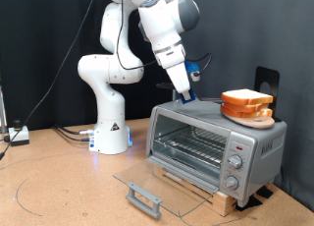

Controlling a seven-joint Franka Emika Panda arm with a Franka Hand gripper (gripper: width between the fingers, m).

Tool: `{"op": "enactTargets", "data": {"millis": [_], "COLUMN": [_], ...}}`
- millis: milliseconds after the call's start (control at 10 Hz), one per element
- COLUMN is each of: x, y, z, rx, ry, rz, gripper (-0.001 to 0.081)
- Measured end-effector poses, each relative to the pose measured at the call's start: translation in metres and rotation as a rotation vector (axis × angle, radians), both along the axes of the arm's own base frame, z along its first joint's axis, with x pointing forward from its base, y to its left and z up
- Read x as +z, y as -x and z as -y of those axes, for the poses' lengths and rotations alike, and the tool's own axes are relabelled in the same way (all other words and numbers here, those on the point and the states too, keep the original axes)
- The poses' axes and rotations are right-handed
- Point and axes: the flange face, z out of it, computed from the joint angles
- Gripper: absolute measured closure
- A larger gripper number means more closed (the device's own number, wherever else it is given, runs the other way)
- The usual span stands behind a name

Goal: Make a piece of toast with the oven

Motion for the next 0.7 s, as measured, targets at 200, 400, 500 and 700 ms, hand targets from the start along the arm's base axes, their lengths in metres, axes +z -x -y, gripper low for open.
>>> {"op": "enactTargets", "data": {"millis": [200, 400, 500, 700], "x": [0.0, 0.0, -0.001, -0.004], "y": [-0.002, -0.009, -0.013, -0.022], "z": [-0.005, -0.014, -0.018, -0.026], "rx": [-0.018, -0.045, -0.05, -0.058], "ry": [0.001, 0.008, 0.008, 0.007], "rz": [0.004, 0.013, 0.016, 0.017], "gripper": [0.0395, 0.0395, 0.0395, 0.0395]}}
